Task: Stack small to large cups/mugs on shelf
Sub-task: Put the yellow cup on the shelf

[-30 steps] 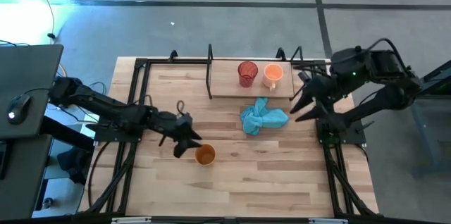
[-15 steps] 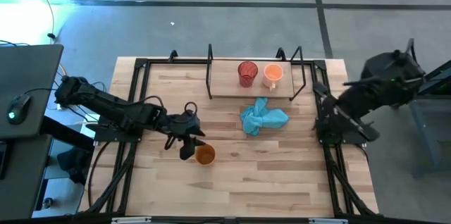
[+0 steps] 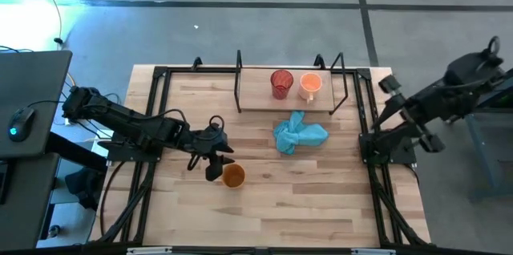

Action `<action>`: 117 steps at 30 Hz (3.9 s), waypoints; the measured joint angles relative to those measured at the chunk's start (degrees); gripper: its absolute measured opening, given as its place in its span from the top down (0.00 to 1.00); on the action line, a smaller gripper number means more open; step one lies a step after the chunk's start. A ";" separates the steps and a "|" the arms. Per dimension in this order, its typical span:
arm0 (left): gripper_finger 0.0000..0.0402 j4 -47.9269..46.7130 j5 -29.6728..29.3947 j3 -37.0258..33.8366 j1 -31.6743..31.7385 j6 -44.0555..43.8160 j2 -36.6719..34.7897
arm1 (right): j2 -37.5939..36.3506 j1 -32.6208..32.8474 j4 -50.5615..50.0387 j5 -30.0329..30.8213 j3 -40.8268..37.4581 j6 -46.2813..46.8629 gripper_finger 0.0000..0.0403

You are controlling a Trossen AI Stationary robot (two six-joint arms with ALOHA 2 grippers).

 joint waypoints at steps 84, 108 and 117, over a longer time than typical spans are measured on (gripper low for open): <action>0.99 -15.63 3.89 10.03 0.04 -2.03 13.20 | -39.77 -0.35 57.55 9.03 -78.75 20.99 0.71; 1.00 -23.98 0.45 18.70 7.12 -4.87 13.20 | -39.75 -0.35 57.32 9.03 -78.75 20.95 0.71; 1.00 -25.23 0.47 23.75 14.92 -4.18 13.20 | -39.75 -0.35 55.81 9.02 -78.75 21.19 0.71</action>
